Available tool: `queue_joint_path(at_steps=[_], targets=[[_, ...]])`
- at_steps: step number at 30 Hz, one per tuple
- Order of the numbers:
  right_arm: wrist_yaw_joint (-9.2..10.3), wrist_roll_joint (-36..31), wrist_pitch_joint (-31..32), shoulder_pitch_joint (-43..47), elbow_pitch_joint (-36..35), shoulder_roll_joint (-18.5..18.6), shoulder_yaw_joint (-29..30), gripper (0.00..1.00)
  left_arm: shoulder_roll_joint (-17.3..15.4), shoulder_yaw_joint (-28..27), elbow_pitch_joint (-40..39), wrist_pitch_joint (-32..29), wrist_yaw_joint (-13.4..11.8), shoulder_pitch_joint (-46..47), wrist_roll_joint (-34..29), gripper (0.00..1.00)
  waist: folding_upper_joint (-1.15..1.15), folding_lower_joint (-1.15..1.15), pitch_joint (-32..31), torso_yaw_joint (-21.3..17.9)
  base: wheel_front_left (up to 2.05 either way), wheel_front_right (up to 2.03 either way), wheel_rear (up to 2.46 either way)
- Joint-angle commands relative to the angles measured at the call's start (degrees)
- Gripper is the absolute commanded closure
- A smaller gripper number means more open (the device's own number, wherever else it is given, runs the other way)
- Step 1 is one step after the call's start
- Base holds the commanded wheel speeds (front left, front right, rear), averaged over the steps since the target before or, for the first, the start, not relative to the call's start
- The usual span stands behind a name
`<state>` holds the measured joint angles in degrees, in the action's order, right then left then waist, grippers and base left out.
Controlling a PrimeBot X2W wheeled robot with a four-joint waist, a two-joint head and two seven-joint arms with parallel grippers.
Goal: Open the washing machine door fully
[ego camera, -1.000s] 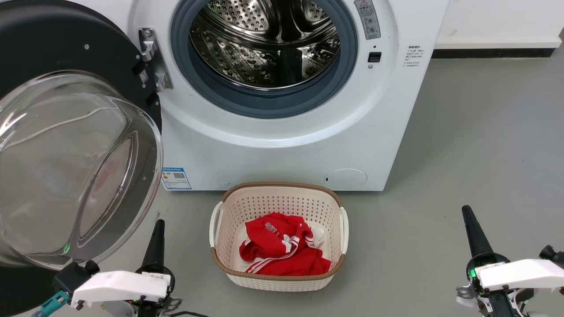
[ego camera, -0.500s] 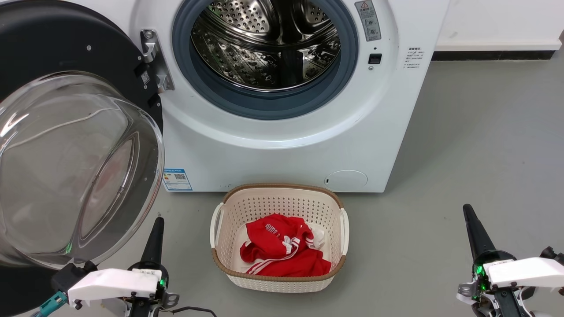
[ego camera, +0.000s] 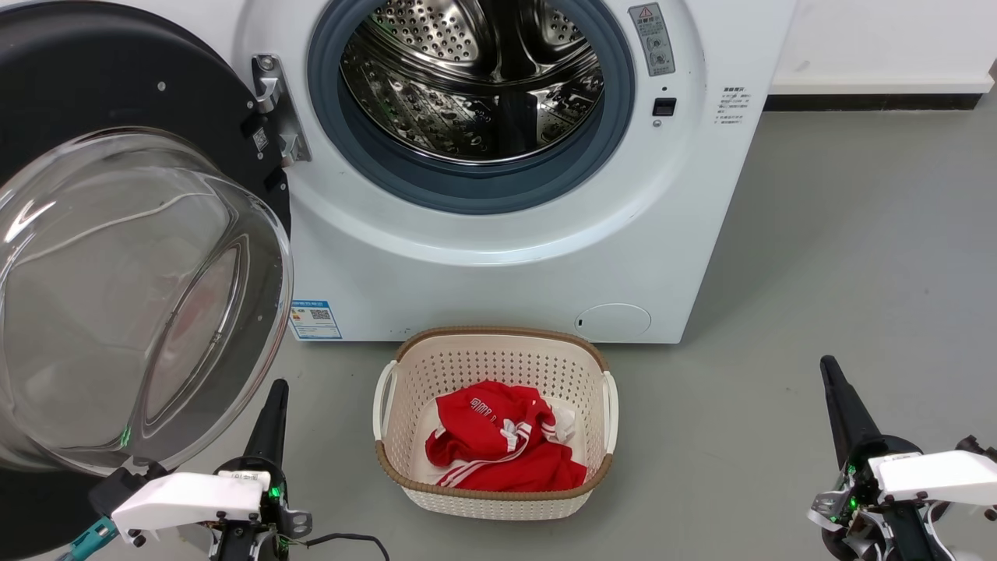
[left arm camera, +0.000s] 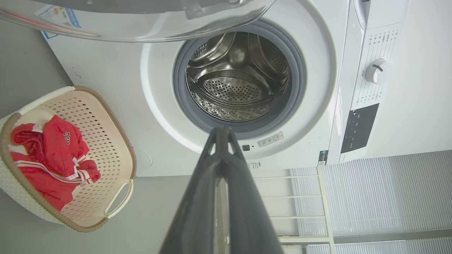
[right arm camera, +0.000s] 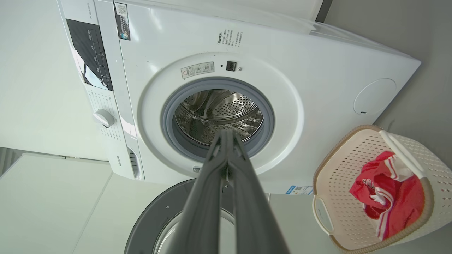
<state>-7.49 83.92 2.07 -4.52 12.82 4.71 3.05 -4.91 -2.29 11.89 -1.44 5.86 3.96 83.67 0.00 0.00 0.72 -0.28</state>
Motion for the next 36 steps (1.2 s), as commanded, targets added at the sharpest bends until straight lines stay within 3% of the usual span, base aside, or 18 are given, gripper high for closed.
queue_joint_path(at_steps=[1,24,36], targets=[[-0.01,1.3,0.2,-0.9,0.0,0.1,0.2,1.00,-0.1,-0.3,0.1,-0.4,0.4,1.3,1.2,1.00,0.00,0.00,0.0,0.0,0.00,0.00,0.00],[0.00,10.4,2.8,-1.9,1.2,-0.3,1.3,1.00,0.2,-1.8,2.1,-3.2,1.8,2.5,10.9,1.00,0.00,0.00,-0.5,0.3,0.00,0.00,0.00],[0.00,10.0,3.1,-1.8,1.2,-0.5,1.6,1.00,0.4,-2.2,2.2,-3.4,1.8,2.3,10.4,1.00,0.00,0.00,-0.5,0.3,0.00,0.00,0.00]])
